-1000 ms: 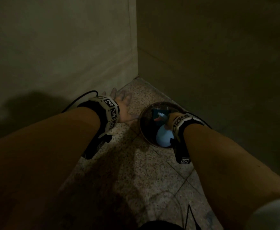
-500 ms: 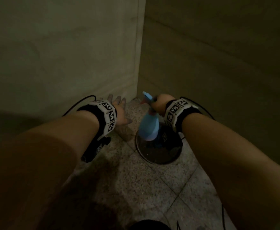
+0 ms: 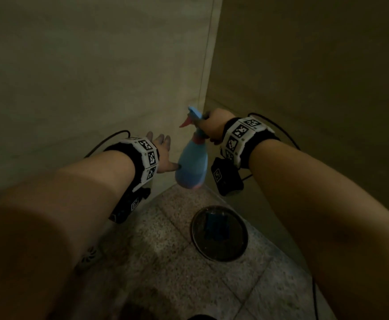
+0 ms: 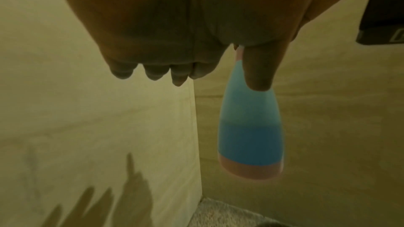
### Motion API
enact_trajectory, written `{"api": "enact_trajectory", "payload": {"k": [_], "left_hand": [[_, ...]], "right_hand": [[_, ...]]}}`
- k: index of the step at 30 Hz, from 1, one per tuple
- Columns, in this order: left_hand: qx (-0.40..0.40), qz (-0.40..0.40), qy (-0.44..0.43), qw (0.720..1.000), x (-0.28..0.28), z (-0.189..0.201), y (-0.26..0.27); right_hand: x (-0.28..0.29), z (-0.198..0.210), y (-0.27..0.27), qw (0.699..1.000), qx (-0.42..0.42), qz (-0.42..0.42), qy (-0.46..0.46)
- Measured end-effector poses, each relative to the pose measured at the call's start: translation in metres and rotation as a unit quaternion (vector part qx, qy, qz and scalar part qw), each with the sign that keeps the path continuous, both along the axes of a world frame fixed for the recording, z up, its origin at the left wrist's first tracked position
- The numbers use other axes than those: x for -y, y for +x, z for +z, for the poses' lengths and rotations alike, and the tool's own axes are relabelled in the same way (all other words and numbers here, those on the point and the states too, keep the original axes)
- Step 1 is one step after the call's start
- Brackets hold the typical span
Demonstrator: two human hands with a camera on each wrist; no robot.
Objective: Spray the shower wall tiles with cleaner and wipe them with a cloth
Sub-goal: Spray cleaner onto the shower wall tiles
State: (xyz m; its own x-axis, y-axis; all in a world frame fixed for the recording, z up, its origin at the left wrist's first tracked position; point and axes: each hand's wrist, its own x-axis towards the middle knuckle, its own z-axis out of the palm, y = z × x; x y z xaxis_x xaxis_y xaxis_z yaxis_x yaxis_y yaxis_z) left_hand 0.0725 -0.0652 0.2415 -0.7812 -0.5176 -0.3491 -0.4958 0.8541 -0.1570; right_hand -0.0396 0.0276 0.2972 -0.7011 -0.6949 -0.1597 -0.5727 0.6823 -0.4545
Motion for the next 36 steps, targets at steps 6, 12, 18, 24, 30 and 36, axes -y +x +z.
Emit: {"api": "enact_trajectory", "payload": {"k": [6,12,18,24,30,36], "left_hand": [[-0.025,0.008,0.037,0.999,-0.003,0.104,0.014],[-0.071,0.038,0.095,0.992,-0.017,0.212,0.034],[-0.126,0.099,0.162,0.974,-0.030,0.313,0.080],[-0.250,0.175,0.267,0.914,-0.039,0.388,0.131],[-0.392,0.266,0.363,0.802,-0.044,0.432,0.187],[-0.478,0.299,0.305,0.768,-0.038,0.475,0.236]], "right_hand": [[-0.010,0.105,0.010,0.999,0.013,-0.007,-0.038],[-0.019,0.228,0.043,0.999,-0.016,0.026,-0.035],[-0.031,0.353,0.081,0.995,-0.058,0.067,-0.041],[-0.031,0.455,0.122,0.983,-0.070,0.142,-0.089],[-0.015,0.520,0.174,0.967,-0.099,0.214,-0.097],[0.011,0.560,0.223,0.952,-0.075,0.261,-0.141]]}}
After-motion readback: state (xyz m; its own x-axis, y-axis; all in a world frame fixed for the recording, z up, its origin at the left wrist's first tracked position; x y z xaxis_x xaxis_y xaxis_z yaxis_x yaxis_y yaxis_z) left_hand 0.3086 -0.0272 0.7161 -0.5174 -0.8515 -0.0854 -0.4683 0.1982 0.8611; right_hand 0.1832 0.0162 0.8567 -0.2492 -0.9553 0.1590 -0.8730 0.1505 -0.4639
